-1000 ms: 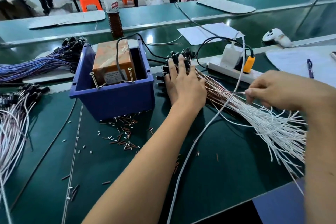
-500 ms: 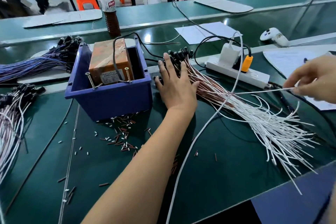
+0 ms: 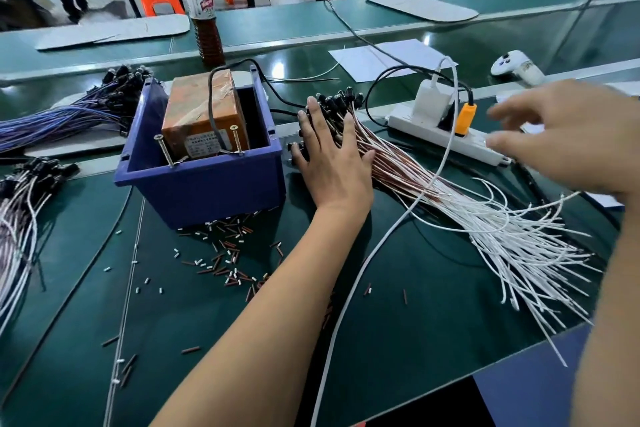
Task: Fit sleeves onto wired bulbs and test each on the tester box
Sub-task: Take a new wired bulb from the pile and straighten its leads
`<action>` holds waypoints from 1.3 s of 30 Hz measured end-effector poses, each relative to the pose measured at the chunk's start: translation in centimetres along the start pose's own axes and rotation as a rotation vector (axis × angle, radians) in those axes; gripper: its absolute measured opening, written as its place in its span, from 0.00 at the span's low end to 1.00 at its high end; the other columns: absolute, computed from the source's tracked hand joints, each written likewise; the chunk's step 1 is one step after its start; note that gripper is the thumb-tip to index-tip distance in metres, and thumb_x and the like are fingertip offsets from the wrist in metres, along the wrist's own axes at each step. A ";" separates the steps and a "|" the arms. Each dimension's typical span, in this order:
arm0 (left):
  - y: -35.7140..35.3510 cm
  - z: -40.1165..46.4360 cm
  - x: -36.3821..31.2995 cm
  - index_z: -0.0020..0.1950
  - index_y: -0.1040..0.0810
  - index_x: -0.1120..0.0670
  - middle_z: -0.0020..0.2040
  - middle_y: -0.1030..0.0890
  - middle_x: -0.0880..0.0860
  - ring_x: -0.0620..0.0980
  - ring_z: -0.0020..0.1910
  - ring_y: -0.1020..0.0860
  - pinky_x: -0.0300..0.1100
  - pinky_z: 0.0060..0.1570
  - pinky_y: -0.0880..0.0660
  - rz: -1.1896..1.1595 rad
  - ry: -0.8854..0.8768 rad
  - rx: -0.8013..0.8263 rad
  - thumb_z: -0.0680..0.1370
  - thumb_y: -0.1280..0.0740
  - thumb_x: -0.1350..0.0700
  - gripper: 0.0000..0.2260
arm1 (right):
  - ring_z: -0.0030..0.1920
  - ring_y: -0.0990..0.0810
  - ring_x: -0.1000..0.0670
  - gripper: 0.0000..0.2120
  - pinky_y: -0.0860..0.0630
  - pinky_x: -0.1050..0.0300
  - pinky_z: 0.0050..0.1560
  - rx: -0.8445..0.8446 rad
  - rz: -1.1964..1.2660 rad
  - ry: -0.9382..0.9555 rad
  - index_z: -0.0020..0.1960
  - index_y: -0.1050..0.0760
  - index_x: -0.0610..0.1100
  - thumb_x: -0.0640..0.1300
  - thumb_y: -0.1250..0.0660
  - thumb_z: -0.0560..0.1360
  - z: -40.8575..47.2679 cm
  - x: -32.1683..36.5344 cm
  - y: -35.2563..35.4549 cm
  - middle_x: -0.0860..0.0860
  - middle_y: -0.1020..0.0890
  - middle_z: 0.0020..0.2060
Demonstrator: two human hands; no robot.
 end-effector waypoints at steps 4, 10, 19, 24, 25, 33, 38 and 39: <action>-0.1 -0.2 -0.2 0.82 0.40 0.42 0.84 0.65 0.57 0.60 0.83 0.60 0.64 0.78 0.50 -0.033 -0.018 0.000 0.83 0.39 0.38 0.28 | 0.55 0.18 0.44 0.10 0.24 0.53 0.57 0.031 0.129 0.064 0.60 0.16 0.52 0.49 0.32 0.81 1.8 5.6 -3.6 0.49 0.14 0.55; 0.2 -0.3 0.2 0.82 0.39 0.42 0.85 0.62 0.55 0.59 0.83 0.60 0.63 0.78 0.50 -0.080 -0.049 -0.024 0.85 0.39 0.48 0.25 | 0.55 0.17 0.42 0.11 0.20 0.49 0.61 -0.116 0.230 -0.007 0.56 0.14 0.48 0.38 0.32 0.79 4.8 6.8 -10.4 0.44 0.14 0.54; -0.2 0.1 1.0 0.83 0.40 0.44 0.86 0.57 0.51 0.58 0.84 0.58 0.57 0.81 0.56 -0.024 -0.120 0.060 0.86 0.44 0.47 0.24 | 0.56 0.19 0.39 0.10 0.25 0.51 0.59 -0.283 0.308 0.113 0.58 0.16 0.44 0.41 0.27 0.77 5.7 7.8 -14.9 0.41 0.20 0.54; 0.5 -0.5 1.2 0.83 0.42 0.47 0.85 0.58 0.53 0.57 0.84 0.61 0.56 0.80 0.58 -0.061 -0.130 0.039 0.84 0.41 0.51 0.27 | 0.53 0.18 0.39 0.09 0.23 0.50 0.57 -0.351 0.328 0.093 0.54 0.14 0.44 0.36 0.29 0.77 5.8 7.4 -15.2 0.41 0.17 0.52; 0.7 -0.8 1.1 0.83 0.43 0.49 0.85 0.58 0.53 0.56 0.84 0.61 0.55 0.80 0.59 -0.071 -0.140 0.042 0.82 0.39 0.53 0.29 | 0.53 0.18 0.39 0.09 0.23 0.50 0.56 -0.365 0.324 0.089 0.53 0.14 0.43 0.36 0.30 0.77 5.8 7.4 -15.2 0.41 0.17 0.51; 6.2 -4.7 2.0 0.76 0.28 0.62 0.81 0.35 0.59 0.57 0.81 0.39 0.48 0.80 0.40 -0.420 -0.346 -0.092 0.77 0.40 0.70 0.26 | 0.48 0.18 0.41 0.08 0.22 0.50 0.53 -0.431 0.405 0.128 0.50 0.14 0.39 0.37 0.32 0.77 4.5 8.6 -13.4 0.40 0.14 0.47; 13.1 -6.8 4.4 0.44 0.17 0.65 0.47 0.15 0.59 0.61 0.45 0.18 0.55 0.44 0.21 -0.509 -0.629 -0.554 0.75 0.38 0.70 0.09 | 0.42 0.18 0.45 0.08 0.22 0.50 0.46 -0.580 0.695 0.425 0.48 0.16 0.39 0.39 0.33 0.75 0.7 13.7 -10.2 0.45 0.15 0.41; 14.5 -6.8 5.8 0.41 0.18 0.65 0.43 0.16 0.59 0.61 0.41 0.19 0.55 0.41 0.23 -0.526 -0.594 -0.625 0.74 0.38 0.70 0.09 | 0.42 0.18 0.47 0.07 0.22 0.53 0.46 -0.605 0.732 0.473 0.49 0.16 0.39 0.39 0.32 0.75 0.1 14.9 -9.7 0.48 0.15 0.42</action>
Point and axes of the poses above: each hand's wrist, its own z-axis towards the middle knuckle, its own y-axis out of the back of the hand, x = y × z, the point moved 3 cm from there along z, towards the middle knuckle
